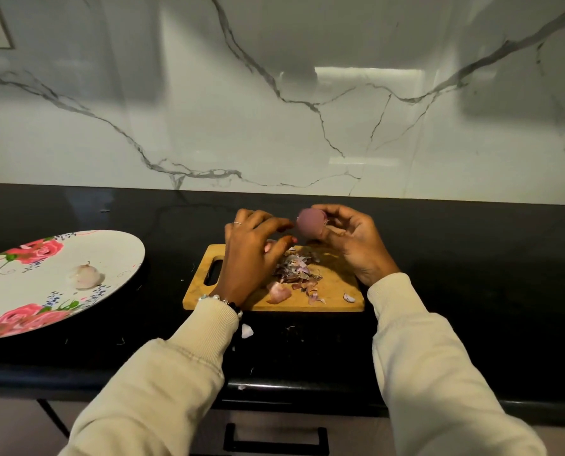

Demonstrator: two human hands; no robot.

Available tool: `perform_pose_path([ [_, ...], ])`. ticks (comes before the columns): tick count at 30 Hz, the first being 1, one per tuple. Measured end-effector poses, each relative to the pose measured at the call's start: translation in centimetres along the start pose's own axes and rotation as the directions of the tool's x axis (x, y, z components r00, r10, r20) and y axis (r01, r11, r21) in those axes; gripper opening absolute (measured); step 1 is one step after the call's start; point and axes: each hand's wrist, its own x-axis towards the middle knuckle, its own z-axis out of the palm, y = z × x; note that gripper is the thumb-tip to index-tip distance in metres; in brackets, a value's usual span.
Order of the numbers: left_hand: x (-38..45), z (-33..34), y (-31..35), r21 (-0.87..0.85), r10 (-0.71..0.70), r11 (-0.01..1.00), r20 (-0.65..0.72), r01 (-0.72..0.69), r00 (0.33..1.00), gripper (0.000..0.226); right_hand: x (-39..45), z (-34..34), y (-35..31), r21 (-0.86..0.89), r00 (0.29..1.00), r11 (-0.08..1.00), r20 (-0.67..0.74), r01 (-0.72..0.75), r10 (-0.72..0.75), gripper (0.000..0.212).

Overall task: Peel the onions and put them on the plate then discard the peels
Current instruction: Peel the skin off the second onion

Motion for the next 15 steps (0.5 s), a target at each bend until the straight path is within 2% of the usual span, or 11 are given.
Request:
perform_pose_path([
  [4, -0.13, -0.38, 0.60, -0.163, 0.021, 0.986, -0.005, -0.022, 1.000, 0.042, -0.05, -0.09, 0.05, 0.019, 1.000, 1.000, 0.017, -0.012, 0.012, 0.048],
  [8, -0.21, -0.62, 0.71, -0.169, 0.004, 0.986, -0.065, -0.015, 0.998, 0.027, -0.31, 0.35, -0.01, 0.028, 0.994, 0.998, 0.094, -0.059, 0.057, 0.047],
  [15, -0.24, -0.85, 0.75, -0.212, -0.060, 0.976, -0.086, 0.041, 0.994, 0.018, -0.30, 0.19, 0.10, 0.029, 0.995, 0.998, 0.087, -0.050, 0.047, 0.037],
])
